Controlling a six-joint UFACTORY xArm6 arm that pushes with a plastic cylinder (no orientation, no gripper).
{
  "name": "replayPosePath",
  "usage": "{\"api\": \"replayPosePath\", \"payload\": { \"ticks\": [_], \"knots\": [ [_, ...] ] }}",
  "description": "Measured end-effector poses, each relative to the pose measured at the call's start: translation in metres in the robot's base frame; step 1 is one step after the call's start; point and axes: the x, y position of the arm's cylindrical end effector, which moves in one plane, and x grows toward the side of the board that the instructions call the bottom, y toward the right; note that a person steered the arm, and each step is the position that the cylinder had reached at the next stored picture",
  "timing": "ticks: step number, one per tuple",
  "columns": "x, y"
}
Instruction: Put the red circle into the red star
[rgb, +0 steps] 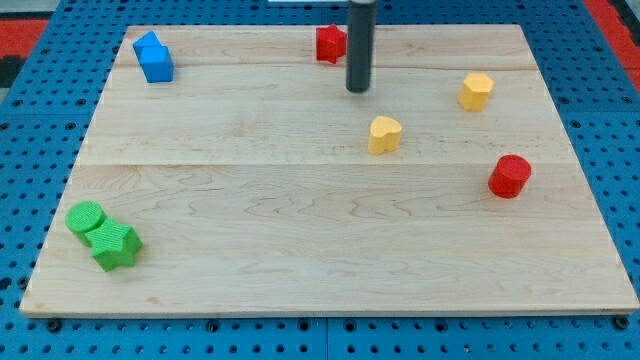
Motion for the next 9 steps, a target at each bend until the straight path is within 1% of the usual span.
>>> {"api": "replayPosePath", "payload": {
  "ticks": [1, 2, 3, 4, 5, 6, 7, 8, 9],
  "knots": [
    [0.027, 0.062],
    [0.089, 0.116],
    [0.112, 0.190],
    [0.126, 0.216],
    [0.163, 0.220],
    [0.159, 0.156],
    [0.134, 0.068],
    [0.124, 0.054],
    [0.127, 0.000]
  ]
}}
